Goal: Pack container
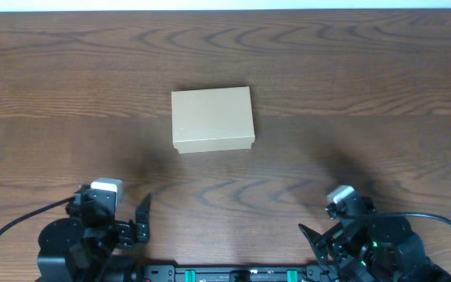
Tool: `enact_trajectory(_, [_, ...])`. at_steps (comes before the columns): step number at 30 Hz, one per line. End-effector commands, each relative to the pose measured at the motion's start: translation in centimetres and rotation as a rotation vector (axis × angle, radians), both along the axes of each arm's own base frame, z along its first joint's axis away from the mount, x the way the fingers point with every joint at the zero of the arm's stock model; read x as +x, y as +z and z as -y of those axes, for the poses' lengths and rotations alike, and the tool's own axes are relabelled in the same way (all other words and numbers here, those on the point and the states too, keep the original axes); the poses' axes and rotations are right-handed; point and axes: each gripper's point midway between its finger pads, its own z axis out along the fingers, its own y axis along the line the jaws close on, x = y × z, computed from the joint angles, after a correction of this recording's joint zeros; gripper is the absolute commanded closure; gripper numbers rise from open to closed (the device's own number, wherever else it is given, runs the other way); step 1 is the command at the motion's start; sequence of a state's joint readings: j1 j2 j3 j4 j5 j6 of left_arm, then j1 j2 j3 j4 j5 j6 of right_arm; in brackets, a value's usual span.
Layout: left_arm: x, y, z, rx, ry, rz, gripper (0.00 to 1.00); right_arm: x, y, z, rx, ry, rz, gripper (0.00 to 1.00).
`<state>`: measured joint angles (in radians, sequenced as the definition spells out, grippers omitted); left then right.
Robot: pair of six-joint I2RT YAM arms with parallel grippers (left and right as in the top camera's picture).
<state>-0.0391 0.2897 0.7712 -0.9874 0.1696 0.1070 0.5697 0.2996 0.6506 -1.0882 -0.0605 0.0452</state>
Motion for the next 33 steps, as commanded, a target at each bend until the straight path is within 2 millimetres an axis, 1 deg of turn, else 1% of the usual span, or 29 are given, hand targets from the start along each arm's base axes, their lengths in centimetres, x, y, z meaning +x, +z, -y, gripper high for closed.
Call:
enact_trajectory(1, [0.3,-0.8,-3.0,0.146,0.113,-0.003,0.04,-0.1,-0.2,0.0,0.010,-0.010,-0.012,0.01])
enact_trajectory(6, [0.6,-2.1,-3.2,0.191,0.097,0.038,0.05,-0.1,-0.2,0.0,0.010,-0.010,-0.012,0.01])
enact_trajectory(9, [1.0,-3.7,-3.2,0.201,0.091,0.063,0.05,-0.1,-0.2,0.0,0.010,-0.010,-0.012,0.01])
enact_trajectory(18, [2.4,-9.0,-3.1,0.204,0.089,0.055,0.05,-0.1,-0.2,0.0,0.010,-0.010,-0.012,0.01])
enact_trajectory(22, [2.5,-11.0,-3.1,0.207,0.086,0.029,0.05,-0.1,-0.2,0.0,0.010,-0.010,-0.012,0.01])
enact_trajectory(26, [2.5,-12.2,-3.1,0.208,0.080,0.014,0.05,-0.1,-0.2,0.0,0.011,-0.010,-0.012,0.01])
enact_trajectory(33, [2.4,-13.4,-3.4,0.213,0.092,-0.013,0.05,-0.1,-0.2,0.0,0.011,-0.010,-0.012,0.01])
